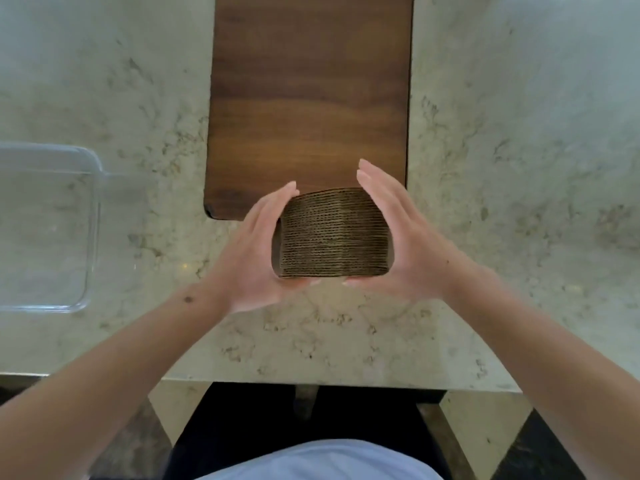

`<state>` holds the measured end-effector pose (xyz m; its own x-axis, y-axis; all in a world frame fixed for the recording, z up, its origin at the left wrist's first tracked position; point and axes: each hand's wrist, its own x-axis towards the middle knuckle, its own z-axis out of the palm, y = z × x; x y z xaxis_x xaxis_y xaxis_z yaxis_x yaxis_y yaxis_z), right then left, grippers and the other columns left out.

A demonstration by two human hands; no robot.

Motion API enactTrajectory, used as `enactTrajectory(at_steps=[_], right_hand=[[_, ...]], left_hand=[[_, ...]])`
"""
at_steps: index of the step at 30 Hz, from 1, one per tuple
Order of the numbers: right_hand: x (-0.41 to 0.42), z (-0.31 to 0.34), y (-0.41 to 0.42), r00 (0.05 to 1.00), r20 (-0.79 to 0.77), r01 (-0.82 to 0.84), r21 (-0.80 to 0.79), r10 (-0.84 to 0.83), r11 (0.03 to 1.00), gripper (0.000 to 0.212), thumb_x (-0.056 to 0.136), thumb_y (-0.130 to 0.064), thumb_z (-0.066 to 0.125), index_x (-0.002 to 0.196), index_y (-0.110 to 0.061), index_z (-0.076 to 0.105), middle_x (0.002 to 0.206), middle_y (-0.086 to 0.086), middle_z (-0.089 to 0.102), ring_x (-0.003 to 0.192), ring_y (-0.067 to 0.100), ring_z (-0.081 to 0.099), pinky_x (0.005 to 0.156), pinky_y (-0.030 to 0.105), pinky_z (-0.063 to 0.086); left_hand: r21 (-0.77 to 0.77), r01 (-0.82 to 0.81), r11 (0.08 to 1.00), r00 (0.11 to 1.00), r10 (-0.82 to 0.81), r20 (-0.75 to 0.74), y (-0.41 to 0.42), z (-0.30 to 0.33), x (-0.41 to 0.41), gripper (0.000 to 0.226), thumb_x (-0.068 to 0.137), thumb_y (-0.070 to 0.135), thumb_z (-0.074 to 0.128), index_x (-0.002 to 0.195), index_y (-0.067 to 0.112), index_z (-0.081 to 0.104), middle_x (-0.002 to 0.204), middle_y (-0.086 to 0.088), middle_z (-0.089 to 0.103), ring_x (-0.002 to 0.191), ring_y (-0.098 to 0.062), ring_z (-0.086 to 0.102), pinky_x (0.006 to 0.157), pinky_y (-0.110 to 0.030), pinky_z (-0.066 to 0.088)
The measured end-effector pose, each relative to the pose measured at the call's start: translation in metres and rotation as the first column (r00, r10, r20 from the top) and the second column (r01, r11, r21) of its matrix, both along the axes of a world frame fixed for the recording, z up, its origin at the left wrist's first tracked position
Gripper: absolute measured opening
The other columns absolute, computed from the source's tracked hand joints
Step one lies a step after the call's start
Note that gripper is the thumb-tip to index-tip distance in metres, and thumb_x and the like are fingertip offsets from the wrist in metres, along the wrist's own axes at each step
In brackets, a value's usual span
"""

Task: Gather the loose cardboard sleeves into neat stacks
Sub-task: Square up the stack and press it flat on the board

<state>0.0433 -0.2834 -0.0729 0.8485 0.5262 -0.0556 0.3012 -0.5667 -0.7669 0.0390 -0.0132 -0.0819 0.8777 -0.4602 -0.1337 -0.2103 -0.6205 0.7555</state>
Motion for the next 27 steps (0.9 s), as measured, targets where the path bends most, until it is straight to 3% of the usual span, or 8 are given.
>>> enactTrajectory(at_steps=[3, 6, 11, 14, 18, 20, 23, 27], right_hand=[[0.005, -0.008, -0.004, 1.000, 0.004, -0.021, -0.022, 0.021, 1.000, 0.125, 0.075, -0.058, 0.084, 0.162, -0.011, 0.008, 0.169, 0.009, 0.011, 0.157, 0.023, 0.011, 0.126, 0.040, 0.021], [0.010, -0.009, -0.004, 0.995, 0.077, -0.060, -0.041, 0.063, 0.997, 0.116, 0.077, -0.053, 0.084, 0.159, -0.012, 0.013, 0.160, 0.010, 0.022, 0.150, 0.027, 0.027, 0.121, 0.043, 0.032], [0.010, -0.008, 0.000, 0.977, 0.201, -0.040, -0.189, 0.078, 0.981, 0.107, 0.075, -0.054, 0.082, 0.155, -0.012, 0.025, 0.150, 0.016, 0.036, 0.139, 0.030, 0.038, 0.113, 0.046, 0.034], [0.005, 0.000, 0.004, 0.988, 0.147, -0.016, -0.237, 0.053, 0.971, 0.108, 0.071, -0.052, 0.082, 0.155, -0.011, 0.028, 0.149, 0.015, 0.040, 0.139, 0.028, 0.038, 0.112, 0.044, 0.029], [0.001, 0.031, 0.010, 0.984, -0.131, 0.112, -0.038, -0.116, 0.993, 0.110, 0.068, -0.059, 0.081, 0.157, -0.025, 0.024, 0.150, -0.004, 0.036, 0.138, 0.009, 0.037, 0.114, 0.036, 0.033], [-0.008, 0.052, 0.018, 0.892, -0.415, 0.259, 0.144, -0.179, 0.955, 0.108, 0.066, -0.055, 0.088, 0.154, -0.034, 0.029, 0.145, -0.011, 0.044, 0.131, 0.006, 0.048, 0.104, 0.026, 0.046], [-0.022, 0.081, 0.042, 0.636, -0.748, 0.566, 0.286, -0.189, 0.773, 0.094, 0.063, -0.042, 0.093, 0.143, -0.042, 0.044, 0.128, -0.010, 0.062, 0.109, 0.014, 0.069, 0.082, 0.029, 0.059], [-0.036, 0.106, 0.088, 0.415, -0.891, 0.764, 0.231, -0.185, 0.603, 0.090, 0.057, -0.049, 0.094, 0.136, -0.040, 0.052, 0.122, -0.003, 0.072, 0.105, 0.018, 0.073, 0.084, 0.035, 0.055]], left_hand=[[0.032, 0.016, 0.999, 0.998, -0.018, 0.063, -0.001, -0.005, 0.002, 0.120, 0.071, 0.062, 0.080, 0.159, 0.011, 0.016, 0.156, -0.008, 0.036, 0.142, -0.011, 0.032, 0.120, -0.017, 0.018], [0.050, 0.015, 0.999, 0.989, -0.023, 0.147, -0.009, -0.005, 0.006, 0.113, 0.074, 0.060, 0.076, 0.155, 0.005, 0.019, 0.151, -0.022, 0.041, 0.138, -0.029, 0.038, 0.118, -0.039, 0.026], [0.068, 0.030, 0.997, 0.978, -0.043, 0.204, -0.008, -0.006, 0.003, 0.109, 0.078, 0.056, 0.076, 0.153, -0.002, 0.023, 0.148, -0.027, 0.042, 0.136, -0.035, 0.038, 0.116, -0.045, 0.030], [0.032, 0.017, 0.999, 0.995, -0.020, 0.097, -0.011, 0.001, 0.001, 0.108, 0.077, 0.049, 0.078, 0.155, -0.001, 0.024, 0.151, -0.017, 0.039, 0.139, -0.024, 0.034, 0.116, -0.044, 0.032], [-0.204, -0.104, 0.973, 0.987, 0.076, -0.143, -0.010, 0.031, 0.008, 0.122, 0.064, 0.055, 0.091, 0.159, 0.029, 0.018, 0.154, 0.017, 0.033, 0.142, -0.011, 0.039, 0.113, -0.032, 0.038], [-0.383, -0.249, 0.890, 0.950, 0.148, -0.274, -0.009, 0.052, 0.006, 0.123, 0.059, 0.054, 0.095, 0.155, 0.038, 0.020, 0.143, 0.009, 0.048, 0.130, -0.015, 0.055, 0.100, -0.032, 0.051], [-0.523, -0.549, 0.652, 0.818, 0.288, -0.498, -0.013, 0.080, 0.001, 0.113, 0.055, 0.038, 0.100, 0.145, 0.050, 0.034, 0.132, 0.001, 0.060, 0.118, -0.026, 0.066, 0.086, -0.042, 0.061], [-0.522, -0.757, 0.393, 0.647, 0.337, -0.684, -0.017, 0.098, -0.009, 0.092, 0.063, 0.022, 0.089, 0.138, 0.048, 0.043, 0.129, -0.009, 0.061, 0.113, -0.029, 0.066, 0.085, -0.043, 0.058]])
